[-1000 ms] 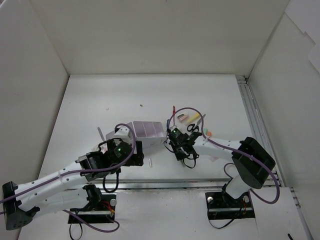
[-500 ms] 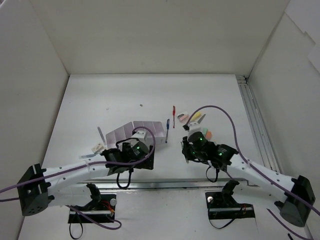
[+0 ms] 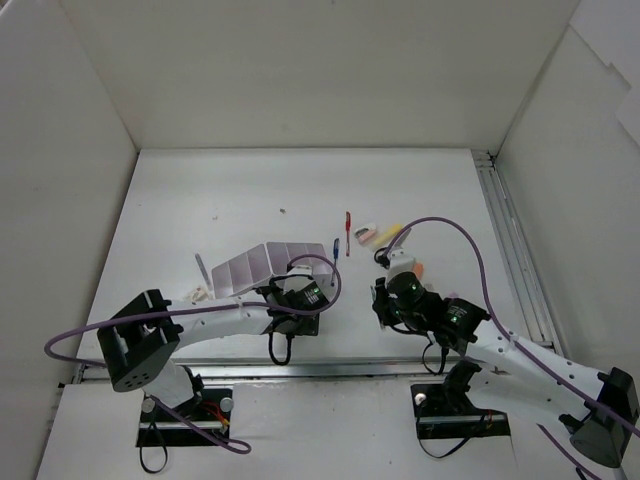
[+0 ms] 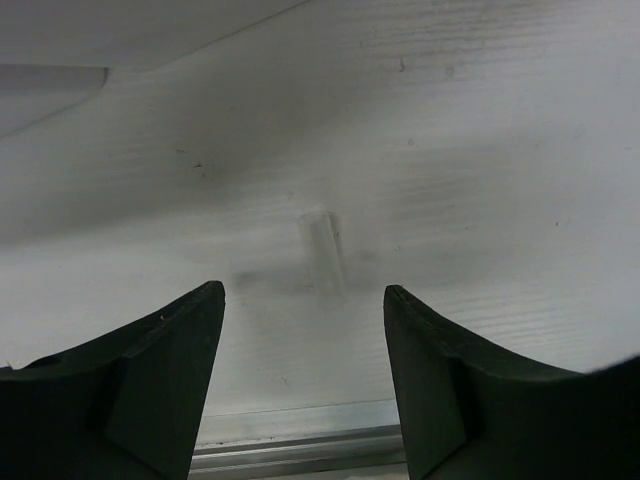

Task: Sort the stationery into containers
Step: Pick up the pen cap at the corner of the board.

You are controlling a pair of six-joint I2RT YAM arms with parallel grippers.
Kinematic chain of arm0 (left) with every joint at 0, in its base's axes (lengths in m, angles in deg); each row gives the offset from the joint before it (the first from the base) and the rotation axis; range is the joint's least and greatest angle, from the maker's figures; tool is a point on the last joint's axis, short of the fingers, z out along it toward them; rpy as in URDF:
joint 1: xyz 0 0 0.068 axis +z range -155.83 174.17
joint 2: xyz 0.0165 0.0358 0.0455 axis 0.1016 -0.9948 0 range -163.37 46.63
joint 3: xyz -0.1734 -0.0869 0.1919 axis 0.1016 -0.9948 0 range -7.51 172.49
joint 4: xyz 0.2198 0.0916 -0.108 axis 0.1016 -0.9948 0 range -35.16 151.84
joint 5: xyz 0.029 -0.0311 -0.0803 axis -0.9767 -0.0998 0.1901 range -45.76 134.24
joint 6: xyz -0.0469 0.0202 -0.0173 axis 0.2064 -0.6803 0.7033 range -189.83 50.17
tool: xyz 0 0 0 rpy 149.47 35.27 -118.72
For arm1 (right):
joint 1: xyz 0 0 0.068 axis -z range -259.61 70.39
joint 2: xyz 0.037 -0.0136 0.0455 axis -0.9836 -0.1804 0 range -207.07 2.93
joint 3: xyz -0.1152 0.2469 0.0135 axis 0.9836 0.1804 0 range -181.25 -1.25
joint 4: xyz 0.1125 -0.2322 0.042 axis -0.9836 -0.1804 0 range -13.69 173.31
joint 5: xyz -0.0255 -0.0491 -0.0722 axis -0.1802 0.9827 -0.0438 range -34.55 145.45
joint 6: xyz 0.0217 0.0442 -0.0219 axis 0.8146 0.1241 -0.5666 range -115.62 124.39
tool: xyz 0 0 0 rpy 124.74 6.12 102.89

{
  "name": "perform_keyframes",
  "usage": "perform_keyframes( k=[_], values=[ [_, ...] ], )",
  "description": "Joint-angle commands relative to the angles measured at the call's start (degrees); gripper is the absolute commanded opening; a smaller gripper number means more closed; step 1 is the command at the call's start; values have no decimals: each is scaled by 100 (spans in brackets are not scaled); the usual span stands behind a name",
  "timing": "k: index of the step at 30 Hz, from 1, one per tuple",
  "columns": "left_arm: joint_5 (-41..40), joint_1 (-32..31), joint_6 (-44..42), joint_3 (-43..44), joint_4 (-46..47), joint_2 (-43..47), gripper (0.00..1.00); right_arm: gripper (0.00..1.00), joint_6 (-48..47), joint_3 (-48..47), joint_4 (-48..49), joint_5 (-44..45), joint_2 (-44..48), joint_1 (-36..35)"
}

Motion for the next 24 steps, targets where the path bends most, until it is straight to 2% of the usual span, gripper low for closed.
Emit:
perform_keyframes(
  k=[1,3,6,15,22,24],
  values=[
    [-143,20,219,217,48,-14,59,0,102,-19,106,256,-19,-49],
    [-135,72,289,217,48,-128,53,0,102,-19,97,274,8,-41],
    [-91,72,351,173,171,-269,48,0,102,-10,79,283,8,-67],
    [-99,239,273,191,329,-489,46,0,102,-1,53,247,25,-58],
    [-38,239,70,226,417,-559,23,0,111,-1,9,256,184,-49],
    [-29,239,0,226,470,-550,10,0,111,-1,0,248,219,-58]
  ],
)
